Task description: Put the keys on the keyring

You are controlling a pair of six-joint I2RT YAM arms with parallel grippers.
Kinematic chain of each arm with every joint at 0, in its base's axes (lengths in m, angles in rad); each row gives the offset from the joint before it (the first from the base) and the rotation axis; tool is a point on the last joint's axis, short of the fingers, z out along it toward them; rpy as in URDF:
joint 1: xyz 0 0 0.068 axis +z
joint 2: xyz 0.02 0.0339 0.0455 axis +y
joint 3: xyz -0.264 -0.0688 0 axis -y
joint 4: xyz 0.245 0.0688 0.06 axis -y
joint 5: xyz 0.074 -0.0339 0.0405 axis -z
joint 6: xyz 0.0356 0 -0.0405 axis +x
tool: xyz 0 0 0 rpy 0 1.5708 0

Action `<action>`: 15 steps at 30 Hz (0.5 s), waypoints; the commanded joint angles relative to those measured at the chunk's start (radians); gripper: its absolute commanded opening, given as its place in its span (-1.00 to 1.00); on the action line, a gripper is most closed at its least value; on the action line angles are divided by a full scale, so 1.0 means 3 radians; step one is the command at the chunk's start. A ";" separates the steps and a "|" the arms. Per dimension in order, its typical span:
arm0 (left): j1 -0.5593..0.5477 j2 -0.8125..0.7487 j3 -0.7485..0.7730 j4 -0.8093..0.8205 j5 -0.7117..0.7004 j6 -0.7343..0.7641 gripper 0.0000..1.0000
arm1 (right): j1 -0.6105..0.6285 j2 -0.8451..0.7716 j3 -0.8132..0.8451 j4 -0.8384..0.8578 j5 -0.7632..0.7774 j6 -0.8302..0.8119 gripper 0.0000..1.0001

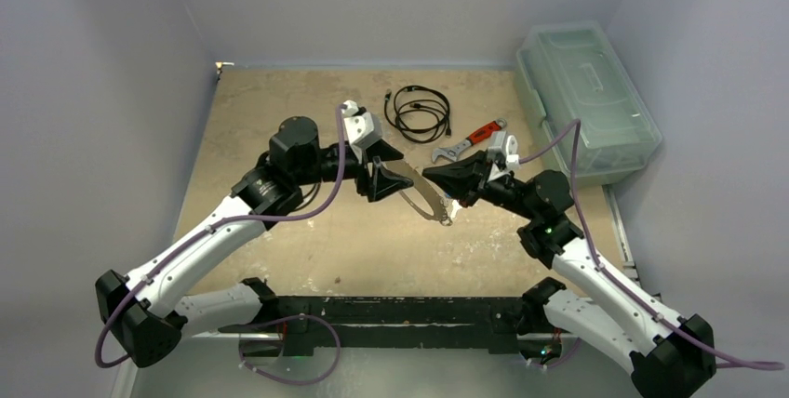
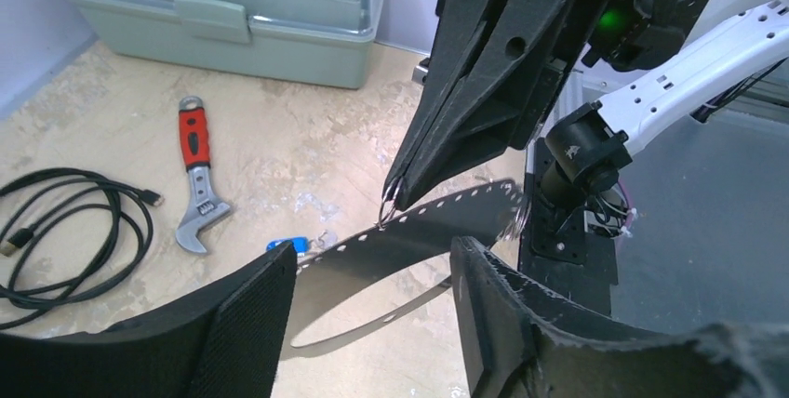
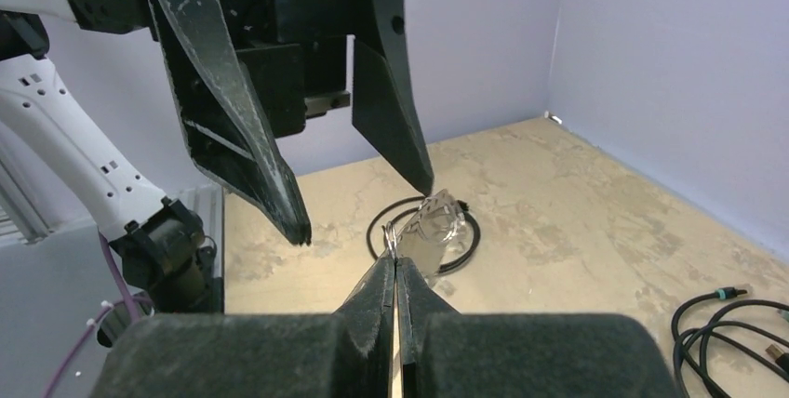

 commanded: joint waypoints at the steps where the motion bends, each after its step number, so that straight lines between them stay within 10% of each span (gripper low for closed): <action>1: -0.0013 -0.0122 0.0060 0.0135 -0.0042 0.0065 0.12 | 0.0011 -0.0102 -0.0014 0.0368 0.0129 0.0125 -1.00; 6: -0.0011 -0.0112 0.0056 0.0155 0.0030 0.0064 -0.23 | 0.0010 -0.0179 -0.0107 0.0589 0.0136 0.0236 -1.00; 15: -0.0011 -0.0078 0.0009 0.0377 0.0306 -0.0042 -0.28 | 0.0012 -0.0117 -0.0282 0.1244 0.0062 0.0624 -1.00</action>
